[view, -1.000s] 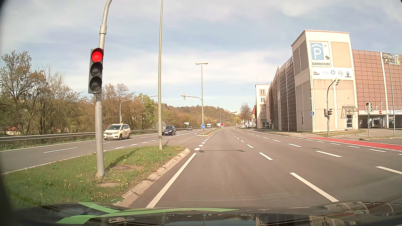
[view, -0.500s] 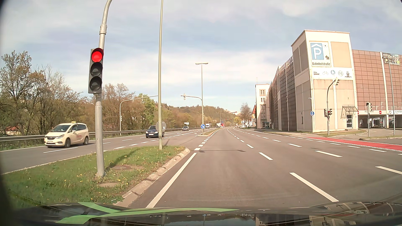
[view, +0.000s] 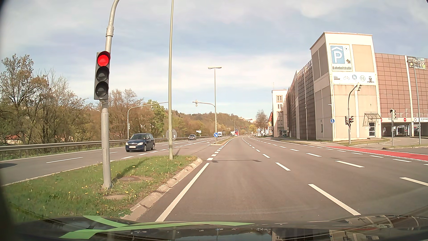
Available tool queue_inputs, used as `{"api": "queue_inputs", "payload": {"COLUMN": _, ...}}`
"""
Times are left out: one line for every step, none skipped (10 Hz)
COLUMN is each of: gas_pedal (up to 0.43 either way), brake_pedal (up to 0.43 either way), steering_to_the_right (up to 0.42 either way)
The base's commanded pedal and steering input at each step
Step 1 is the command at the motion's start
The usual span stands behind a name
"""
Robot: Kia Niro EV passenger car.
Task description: Follow the waypoints while adhering to traffic rules and regulations
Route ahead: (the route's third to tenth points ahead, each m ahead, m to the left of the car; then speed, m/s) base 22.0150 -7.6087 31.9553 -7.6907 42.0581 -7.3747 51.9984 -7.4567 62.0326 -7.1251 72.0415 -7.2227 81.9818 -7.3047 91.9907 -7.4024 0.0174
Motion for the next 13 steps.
{"api": "queue_inputs", "payload": {"gas_pedal": 0.0, "brake_pedal": 0.165, "steering_to_the_right": 0.003}}
{"api": "queue_inputs", "payload": {"gas_pedal": 0.0, "brake_pedal": 0.165, "steering_to_the_right": 0.003}}
{"api": "queue_inputs", "payload": {"gas_pedal": 0.0, "brake_pedal": 0.165, "steering_to_the_right": 0.003}}
{"api": "queue_inputs", "payload": {"gas_pedal": 0.0, "brake_pedal": 0.165, "steering_to_the_right": 0.003}}
{"api": "queue_inputs", "payload": {"gas_pedal": 0.0, "brake_pedal": 0.171, "steering_to_the_right": 0.003}}
{"api": "queue_inputs", "payload": {"gas_pedal": 0.0, "brake_pedal": 0.171, "steering_to_the_right": 0.003}}
{"api": "queue_inputs", "payload": {"gas_pedal": 0.0, "brake_pedal": 0.177, "steering_to_the_right": 0.003}}
{"api": "queue_inputs", "payload": {"gas_pedal": 0.0, "brake_pedal": 0.183, "steering_to_the_right": 0.003}}
{"api": "queue_inputs", "payload": {"gas_pedal": 0.0, "brake_pedal": 0.183, "steering_to_the_right": 0.003}}
{"api": "queue_inputs", "payload": {"gas_pedal": 0.0, "brake_pedal": 0.183, "steering_to_the_right": 0.003}}
{"api": "queue_inputs", "payload": {"gas_pedal": 0.0, "brake_pedal": 0.189, "steering_to_the_right": 0.003}}
{"api": "queue_inputs", "payload": {"gas_pedal": 0.0, "brake_pedal": 0.189, "steering_to_the_right": 0.003}}
{"api": "queue_inputs", "payload": {"gas_pedal": 0.0, "brake_pedal": 0.189, "steering_to_the_right": 0.003}}
